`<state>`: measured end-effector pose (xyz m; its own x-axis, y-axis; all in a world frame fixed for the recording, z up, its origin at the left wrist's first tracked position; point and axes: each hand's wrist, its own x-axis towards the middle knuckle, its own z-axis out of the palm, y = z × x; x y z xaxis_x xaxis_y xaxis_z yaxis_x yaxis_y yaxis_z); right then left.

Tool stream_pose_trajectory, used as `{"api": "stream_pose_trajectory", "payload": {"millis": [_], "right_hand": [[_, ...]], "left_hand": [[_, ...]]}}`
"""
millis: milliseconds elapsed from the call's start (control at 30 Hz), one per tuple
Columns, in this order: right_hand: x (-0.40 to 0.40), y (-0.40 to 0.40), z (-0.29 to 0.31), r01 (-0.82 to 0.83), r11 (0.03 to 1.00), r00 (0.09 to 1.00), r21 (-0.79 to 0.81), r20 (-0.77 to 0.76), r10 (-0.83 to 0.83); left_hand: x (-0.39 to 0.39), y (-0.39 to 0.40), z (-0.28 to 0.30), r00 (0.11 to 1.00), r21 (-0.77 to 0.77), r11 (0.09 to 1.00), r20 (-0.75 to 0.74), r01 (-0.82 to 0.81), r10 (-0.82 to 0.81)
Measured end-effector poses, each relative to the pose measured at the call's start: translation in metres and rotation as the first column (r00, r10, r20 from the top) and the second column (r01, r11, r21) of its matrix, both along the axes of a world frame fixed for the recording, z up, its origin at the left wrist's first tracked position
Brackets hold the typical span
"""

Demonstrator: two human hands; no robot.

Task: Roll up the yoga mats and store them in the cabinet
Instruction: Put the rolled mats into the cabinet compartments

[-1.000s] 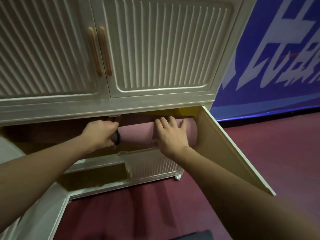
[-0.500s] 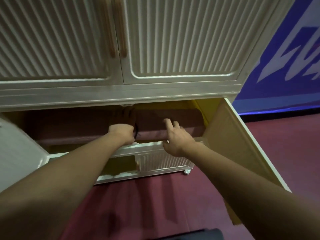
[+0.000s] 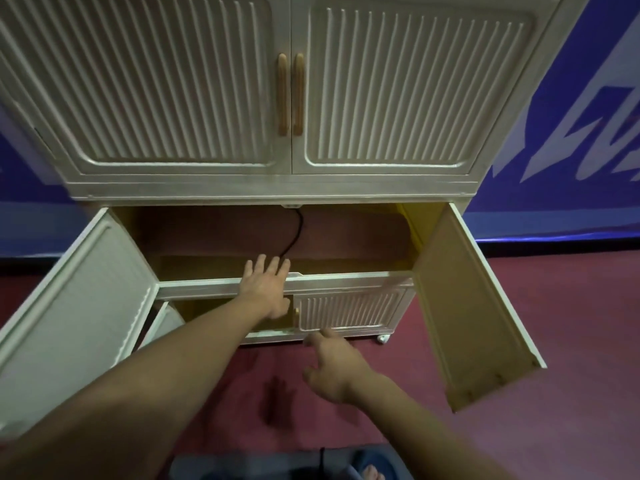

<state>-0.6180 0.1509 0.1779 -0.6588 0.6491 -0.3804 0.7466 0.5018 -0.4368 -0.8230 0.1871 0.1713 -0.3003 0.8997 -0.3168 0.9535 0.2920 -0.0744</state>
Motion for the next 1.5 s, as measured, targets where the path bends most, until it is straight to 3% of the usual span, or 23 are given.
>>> {"api": "stream_pose_trajectory", "payload": {"millis": [133,267,367,467,567,667,767,833,900,1000,1067,1133,1200,1267,1333,1433,1500], "right_hand": [[-0.032,-0.023,-0.019,0.045,0.996,0.997,-0.075,-0.058,-0.049],[-0.051,-0.028,-0.046,0.196,0.960,0.968,-0.200,-0.115,-0.222],[-0.048,-0.022,-0.068,0.237,0.943,0.965,-0.232,-0.057,-0.257],[-0.038,-0.005,-0.088,0.279,0.935,0.959,-0.220,0.019,-0.282],[-0.036,0.008,-0.099,0.351,0.908,0.935,-0.230,0.032,-0.353],[-0.047,0.006,-0.091,0.406,0.878,0.902,-0.253,-0.042,-0.429],[-0.047,0.009,-0.066,0.358,0.905,0.913,-0.229,-0.116,-0.390],[-0.035,0.015,-0.041,0.311,0.940,0.936,-0.139,-0.127,-0.328],[-0.016,0.022,-0.013,0.263,0.965,0.960,-0.007,-0.094,-0.263],[0.018,0.031,0.037,0.126,0.958,0.985,0.257,0.086,-0.152],[0.041,0.035,0.070,0.029,0.891,0.971,0.453,0.198,-0.132],[0.060,0.036,0.097,0.070,0.785,0.973,0.616,0.129,-0.189],[0.077,0.030,0.120,0.233,0.706,0.959,0.669,-0.037,-0.281],[0.096,0.025,0.138,0.383,0.700,0.890,0.603,-0.038,-0.454],[0.118,0.026,0.148,0.539,0.713,0.785,0.448,0.039,-0.618],[0.147,0.024,0.148,0.779,0.625,0.626,0.046,-0.120,-0.771],[0.154,0.013,0.142,0.841,0.538,0.512,-0.052,-0.245,-0.824]], "left_hand": [[-0.009,0.017,0.005,0.999,0.050,0.999,0.028,-0.021,0.020],[-0.008,0.047,0.007,0.998,0.073,0.996,0.042,-0.048,0.045],[-0.014,0.062,0.004,0.983,0.091,0.987,0.135,-0.136,0.123],[-0.011,0.065,-0.010,0.972,0.222,0.958,0.188,-0.181,0.140],[-0.001,0.044,-0.038,0.966,0.339,0.927,0.247,-0.161,0.078],[0.002,0.009,-0.050,0.952,0.294,0.948,0.304,-0.122,0.028],[0.001,-0.025,-0.033,0.969,0.308,0.951,0.231,0.011,-0.086],[-0.006,-0.047,-0.011,0.986,0.296,0.953,0.129,0.068,-0.110],[-0.019,-0.071,0.019,0.999,0.290,0.957,0.041,0.020,-0.033],[-0.038,-0.112,0.070,0.984,0.332,0.943,-0.169,-0.003,0.063],[-0.054,-0.141,0.100,0.945,0.365,0.931,-0.308,0.014,0.107],[-0.074,-0.171,0.122,0.918,0.425,0.905,-0.350,-0.020,0.185],[-0.091,-0.202,0.134,0.898,0.406,0.902,-0.328,-0.146,0.293],[-0.101,-0.229,0.137,0.849,0.290,0.886,-0.292,-0.361,0.441],[-0.107,-0.250,0.131,0.783,0.196,0.792,-0.137,-0.579,0.606],[-0.110,-0.264,0.119,0.748,0.227,0.713,0.166,-0.663,0.642],[-0.092,-0.261,0.119,0.724,0.261,0.681,0.348,-0.685,0.595]]}}
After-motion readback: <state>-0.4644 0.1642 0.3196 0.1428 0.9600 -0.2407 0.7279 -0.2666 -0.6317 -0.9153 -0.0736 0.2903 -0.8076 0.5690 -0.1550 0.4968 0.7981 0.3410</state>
